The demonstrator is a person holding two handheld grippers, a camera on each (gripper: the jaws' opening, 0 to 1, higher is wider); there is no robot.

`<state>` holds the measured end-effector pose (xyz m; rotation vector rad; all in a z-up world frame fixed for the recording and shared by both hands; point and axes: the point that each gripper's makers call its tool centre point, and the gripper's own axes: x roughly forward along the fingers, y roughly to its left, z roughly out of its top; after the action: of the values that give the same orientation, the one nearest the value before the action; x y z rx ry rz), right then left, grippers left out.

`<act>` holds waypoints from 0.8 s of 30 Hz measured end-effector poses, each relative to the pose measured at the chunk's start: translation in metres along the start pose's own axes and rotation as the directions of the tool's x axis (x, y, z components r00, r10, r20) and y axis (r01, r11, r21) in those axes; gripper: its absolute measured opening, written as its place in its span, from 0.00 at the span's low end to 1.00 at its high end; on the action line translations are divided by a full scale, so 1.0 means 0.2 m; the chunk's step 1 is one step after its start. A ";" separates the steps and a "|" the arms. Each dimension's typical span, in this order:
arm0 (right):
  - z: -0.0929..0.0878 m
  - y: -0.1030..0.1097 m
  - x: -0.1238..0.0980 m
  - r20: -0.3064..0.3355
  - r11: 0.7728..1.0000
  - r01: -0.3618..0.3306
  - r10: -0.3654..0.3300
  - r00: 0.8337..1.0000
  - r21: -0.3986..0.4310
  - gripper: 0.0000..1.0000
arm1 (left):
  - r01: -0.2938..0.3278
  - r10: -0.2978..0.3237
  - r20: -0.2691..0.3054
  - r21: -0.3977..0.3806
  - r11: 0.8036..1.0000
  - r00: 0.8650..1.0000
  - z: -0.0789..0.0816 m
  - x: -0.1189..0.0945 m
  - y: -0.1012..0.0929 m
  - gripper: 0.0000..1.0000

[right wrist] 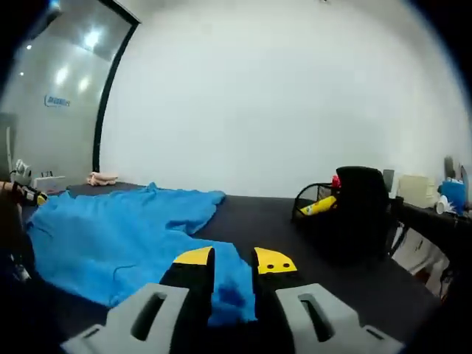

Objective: Spread out the cloth and fold it

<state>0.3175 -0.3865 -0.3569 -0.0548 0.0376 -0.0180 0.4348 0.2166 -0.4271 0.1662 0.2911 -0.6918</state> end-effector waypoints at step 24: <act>0.12 -0.03 -0.02 0.060 1.000 0.016 -0.014 0.998 -0.026 0.19 | 0.175 -0.185 -0.002 -0.309 0.935 0.983 0.28 -0.14 0.19 0.18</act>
<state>0.3139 -0.3916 -0.3316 -0.0819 -0.0225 -0.0310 0.4502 0.2486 -0.3637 -0.1500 0.4442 -0.8164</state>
